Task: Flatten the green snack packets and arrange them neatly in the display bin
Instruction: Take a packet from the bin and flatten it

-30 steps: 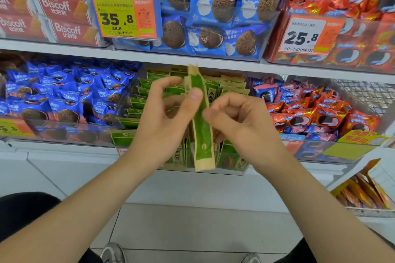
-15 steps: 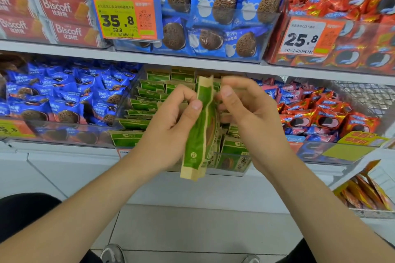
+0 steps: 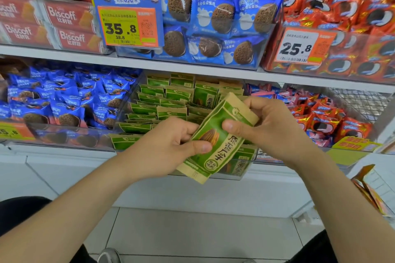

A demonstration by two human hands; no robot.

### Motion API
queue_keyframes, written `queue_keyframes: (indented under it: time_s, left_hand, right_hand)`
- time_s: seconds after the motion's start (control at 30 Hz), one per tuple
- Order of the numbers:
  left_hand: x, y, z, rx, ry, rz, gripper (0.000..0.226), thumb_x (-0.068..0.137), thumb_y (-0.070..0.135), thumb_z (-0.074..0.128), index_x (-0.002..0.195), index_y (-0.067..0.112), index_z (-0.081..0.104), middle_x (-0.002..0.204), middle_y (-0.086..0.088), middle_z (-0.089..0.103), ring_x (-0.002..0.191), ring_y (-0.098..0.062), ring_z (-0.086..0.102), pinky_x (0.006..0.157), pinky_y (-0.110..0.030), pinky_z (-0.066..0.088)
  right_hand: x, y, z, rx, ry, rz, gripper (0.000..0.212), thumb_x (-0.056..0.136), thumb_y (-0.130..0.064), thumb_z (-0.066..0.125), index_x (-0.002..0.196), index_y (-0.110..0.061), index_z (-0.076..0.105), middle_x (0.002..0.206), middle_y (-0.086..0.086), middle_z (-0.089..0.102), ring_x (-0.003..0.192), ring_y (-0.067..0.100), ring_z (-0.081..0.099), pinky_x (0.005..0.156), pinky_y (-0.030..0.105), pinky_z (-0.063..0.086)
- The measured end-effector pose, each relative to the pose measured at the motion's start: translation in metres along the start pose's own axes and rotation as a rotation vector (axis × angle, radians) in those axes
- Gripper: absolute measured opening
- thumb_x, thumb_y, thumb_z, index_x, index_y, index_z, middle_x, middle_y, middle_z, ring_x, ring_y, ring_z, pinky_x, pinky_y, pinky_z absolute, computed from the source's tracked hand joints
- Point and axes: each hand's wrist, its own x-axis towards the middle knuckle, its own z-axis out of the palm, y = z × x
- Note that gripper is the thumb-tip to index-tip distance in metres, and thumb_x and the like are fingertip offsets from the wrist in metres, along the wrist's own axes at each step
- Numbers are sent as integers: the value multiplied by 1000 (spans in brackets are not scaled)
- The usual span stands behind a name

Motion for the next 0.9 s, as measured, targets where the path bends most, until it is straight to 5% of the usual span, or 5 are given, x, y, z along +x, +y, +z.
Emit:
queue_keyframes:
  time_s: [0.2,0.5,0.67,0.77,0.9]
  left_hand:
    - [3,2,3,-5,170,-8,15,96,16,77,109,20,83,93,0,83,86,-18,81,73,-33,64]
    - [19,14,7,103,259,73,21,90,22,85,110,25,81,94,9,82,88,-11,80,86,-45,65]
    - [40,17,-19,351,296,134,26,104,46,59,110,27,75,90,3,78,74,-8,71,69,-34,54]
    - [69,-5,-46,672,472,56,50,108,54,36,103,22,74,96,-5,69,95,-28,63,88,-42,51]
    - [105,-24,-57,903,321,-163,49,108,61,30,103,38,73,127,-10,56,134,-41,43,108,-63,35]
  right_hand:
    - [-6,-3,-3,79,-150,93,56,71,3,91,121,-5,67,105,9,82,99,28,80,86,47,66]
    - [-4,-8,-4,120,-17,-13,55,77,-14,88,126,-16,62,106,11,80,98,31,79,80,53,66]
    - [9,-4,-8,107,352,-248,47,90,-2,80,127,-13,52,106,13,76,96,30,78,76,52,66]
    - [17,5,-12,-153,572,-366,49,93,-9,81,131,-15,50,112,-4,73,100,19,74,85,47,61]
    - [27,14,-2,-354,557,-376,43,93,-17,81,125,-21,52,97,-32,67,87,1,69,72,28,57]
